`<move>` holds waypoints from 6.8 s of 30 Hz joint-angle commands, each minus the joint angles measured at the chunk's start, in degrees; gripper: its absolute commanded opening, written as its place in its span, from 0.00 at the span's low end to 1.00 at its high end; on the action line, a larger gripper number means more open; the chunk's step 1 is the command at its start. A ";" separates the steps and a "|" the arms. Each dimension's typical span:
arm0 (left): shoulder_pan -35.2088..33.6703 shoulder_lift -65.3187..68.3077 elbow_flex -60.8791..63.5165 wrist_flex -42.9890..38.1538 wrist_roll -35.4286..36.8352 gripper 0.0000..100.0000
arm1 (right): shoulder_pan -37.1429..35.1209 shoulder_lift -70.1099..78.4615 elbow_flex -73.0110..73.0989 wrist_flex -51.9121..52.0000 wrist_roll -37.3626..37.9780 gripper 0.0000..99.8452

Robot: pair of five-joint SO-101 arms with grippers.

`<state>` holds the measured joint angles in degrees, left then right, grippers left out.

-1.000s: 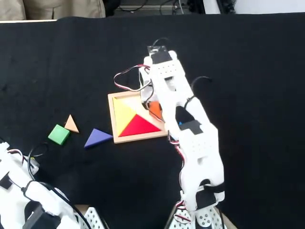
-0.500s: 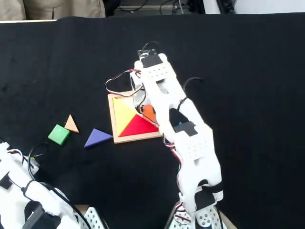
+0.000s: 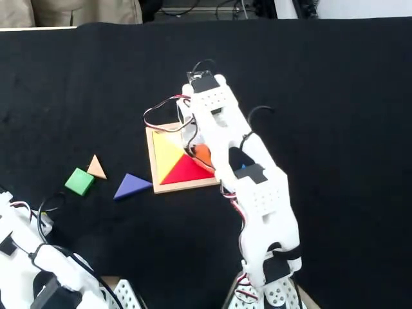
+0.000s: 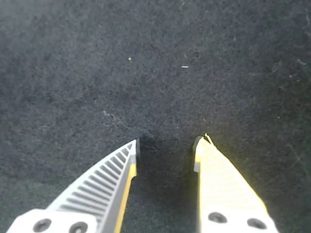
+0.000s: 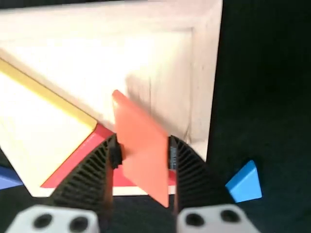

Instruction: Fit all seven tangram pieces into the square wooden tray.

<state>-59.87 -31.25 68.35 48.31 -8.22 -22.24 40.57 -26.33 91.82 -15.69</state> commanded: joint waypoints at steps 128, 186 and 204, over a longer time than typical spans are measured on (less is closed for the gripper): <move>0.31 0.09 -0.13 -0.97 0.18 0.20 | -0.18 18.07 -30.20 3.08 18.02 0.01; -27.38 -0.09 2.77 -0.79 -18.81 0.20 | -28.92 -19.21 21.67 -19.78 67.78 0.25; -26.86 0.09 3.30 -0.88 -18.81 0.20 | -31.74 2.59 -4.53 -9.58 68.22 0.25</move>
<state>-85.80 -31.78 70.20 47.69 -26.07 -53.54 42.95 -26.24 80.66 51.91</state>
